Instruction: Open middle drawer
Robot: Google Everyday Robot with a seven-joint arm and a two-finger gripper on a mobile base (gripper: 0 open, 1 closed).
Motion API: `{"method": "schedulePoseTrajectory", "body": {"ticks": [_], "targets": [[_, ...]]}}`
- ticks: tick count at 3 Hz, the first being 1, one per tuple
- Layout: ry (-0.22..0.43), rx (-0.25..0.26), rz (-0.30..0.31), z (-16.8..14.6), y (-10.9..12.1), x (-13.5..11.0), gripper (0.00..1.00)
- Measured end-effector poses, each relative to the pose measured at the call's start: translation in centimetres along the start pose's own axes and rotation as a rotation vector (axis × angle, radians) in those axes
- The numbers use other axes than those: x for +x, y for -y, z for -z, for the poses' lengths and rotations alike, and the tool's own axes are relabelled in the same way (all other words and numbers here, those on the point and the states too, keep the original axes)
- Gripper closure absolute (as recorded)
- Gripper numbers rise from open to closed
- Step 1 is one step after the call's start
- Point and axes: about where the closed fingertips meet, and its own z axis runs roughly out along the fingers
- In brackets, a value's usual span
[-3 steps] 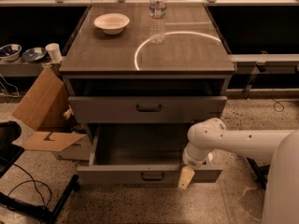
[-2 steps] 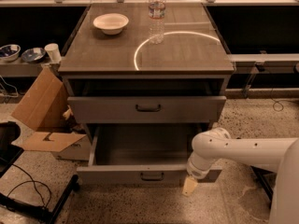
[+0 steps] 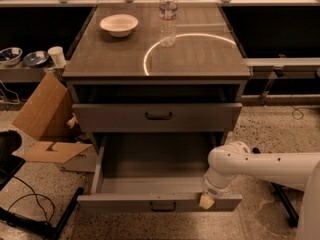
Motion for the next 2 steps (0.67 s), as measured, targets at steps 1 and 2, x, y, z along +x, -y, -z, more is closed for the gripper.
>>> {"method": "schedulePoseTrajectory", "body": {"ticks": [1, 2], "targets": [[-0.023, -0.019, -0.021, 0.07, -2.32, 1.87, 0.99], [-0.023, -0.019, -0.021, 0.02, -2.3, 1.79, 1.0]]}}
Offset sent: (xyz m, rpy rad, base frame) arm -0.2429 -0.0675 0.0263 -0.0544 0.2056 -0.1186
